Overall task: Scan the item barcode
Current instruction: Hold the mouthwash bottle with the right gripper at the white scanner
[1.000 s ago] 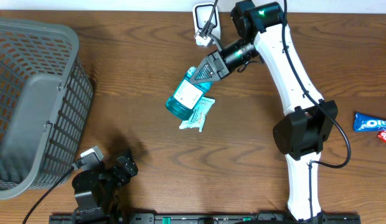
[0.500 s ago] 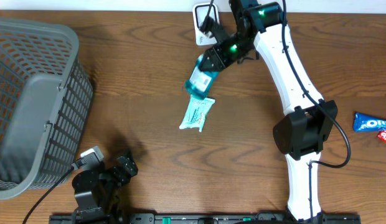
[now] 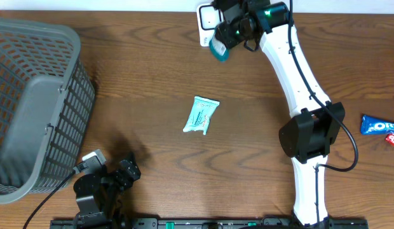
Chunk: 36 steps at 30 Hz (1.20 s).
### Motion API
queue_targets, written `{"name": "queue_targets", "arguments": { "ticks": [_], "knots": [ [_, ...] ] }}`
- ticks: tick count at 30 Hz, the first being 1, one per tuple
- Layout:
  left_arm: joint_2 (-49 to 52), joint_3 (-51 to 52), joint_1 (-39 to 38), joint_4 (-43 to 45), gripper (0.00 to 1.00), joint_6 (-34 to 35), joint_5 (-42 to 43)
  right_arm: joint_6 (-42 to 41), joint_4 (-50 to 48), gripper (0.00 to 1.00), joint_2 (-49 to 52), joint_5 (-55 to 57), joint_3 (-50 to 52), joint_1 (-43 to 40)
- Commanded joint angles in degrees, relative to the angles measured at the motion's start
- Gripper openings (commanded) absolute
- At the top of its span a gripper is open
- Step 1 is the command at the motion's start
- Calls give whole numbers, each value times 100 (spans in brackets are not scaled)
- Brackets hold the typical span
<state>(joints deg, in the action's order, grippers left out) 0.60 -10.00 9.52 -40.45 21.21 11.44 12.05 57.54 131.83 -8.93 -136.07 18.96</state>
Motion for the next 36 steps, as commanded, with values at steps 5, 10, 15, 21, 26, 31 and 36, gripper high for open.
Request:
{"name": "queue_targets", "arguments": {
  "ticks": [5,10,15,21,26,31,36],
  "knots": [
    [-24,31,-33,-107,98,11,-17,153,-907,7,-59,1650,-96,-11],
    [-24,31,-33,-107,98,9,-17,221,-1628,8,153,2114,-96,-9],
    [-24,31,-33,-107,98,9,-17,468,-2245,7,496,2538,-96,76],
    [-24,31,-33,-107,98,9,-17,1014,-3119,8,802,3440,-96,385],
    [-24,31,-33,-107,98,9,-17,1429,-3648,9,942,3847,-96,678],
    [-24,31,-33,-107,98,11,-17,1941,-4310,9,1176,4339,-96,896],
    [-24,31,-33,-107,98,11,-17,2424,-4933,10,1513,4750,-96,988]
  ]
}}
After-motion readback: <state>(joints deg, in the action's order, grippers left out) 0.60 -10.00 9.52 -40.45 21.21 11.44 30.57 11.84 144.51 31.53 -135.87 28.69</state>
